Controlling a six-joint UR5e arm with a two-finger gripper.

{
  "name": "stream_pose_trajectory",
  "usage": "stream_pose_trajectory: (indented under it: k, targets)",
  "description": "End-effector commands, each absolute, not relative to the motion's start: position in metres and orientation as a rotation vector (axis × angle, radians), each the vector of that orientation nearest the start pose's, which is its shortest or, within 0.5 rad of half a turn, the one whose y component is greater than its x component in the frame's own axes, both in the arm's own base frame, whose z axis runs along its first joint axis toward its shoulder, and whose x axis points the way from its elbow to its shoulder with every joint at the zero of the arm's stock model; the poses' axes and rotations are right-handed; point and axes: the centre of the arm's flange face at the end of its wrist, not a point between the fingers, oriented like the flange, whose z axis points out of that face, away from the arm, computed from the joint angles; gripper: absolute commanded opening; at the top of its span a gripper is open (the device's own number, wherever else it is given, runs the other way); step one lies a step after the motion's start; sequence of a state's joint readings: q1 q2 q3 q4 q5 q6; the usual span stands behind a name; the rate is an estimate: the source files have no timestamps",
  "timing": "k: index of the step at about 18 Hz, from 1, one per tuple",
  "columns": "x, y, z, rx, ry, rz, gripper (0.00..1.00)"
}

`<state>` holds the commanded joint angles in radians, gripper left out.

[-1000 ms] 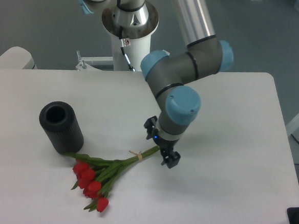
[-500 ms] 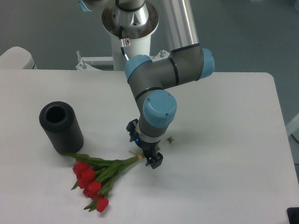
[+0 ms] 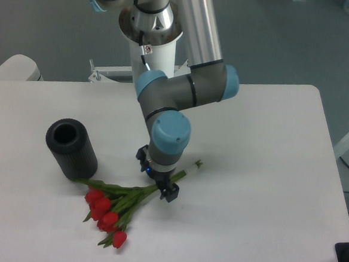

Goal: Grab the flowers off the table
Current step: 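Lower the gripper onto the stems and close it around them, then lift the gripped tulip bouquet up off the table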

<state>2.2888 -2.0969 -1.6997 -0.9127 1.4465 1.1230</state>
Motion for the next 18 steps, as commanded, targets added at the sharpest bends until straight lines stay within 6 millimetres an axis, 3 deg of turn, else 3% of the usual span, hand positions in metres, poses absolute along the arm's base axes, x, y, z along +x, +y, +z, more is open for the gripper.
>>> stream_pose_trajectory:
  k: [5,12,17,18]
  targets:
    - [-0.298,0.569,0.184,-2.973,0.607,-0.101,0.97]
    - [-0.293,0.578,0.18,-2.976,0.52,-0.077,0.48]
    - [-0.293,0.576,0.189,-2.978,0.5,-0.06,0.04]
    - [-0.295,0.574,0.191,-2.976,0.498,-0.056,0.01]
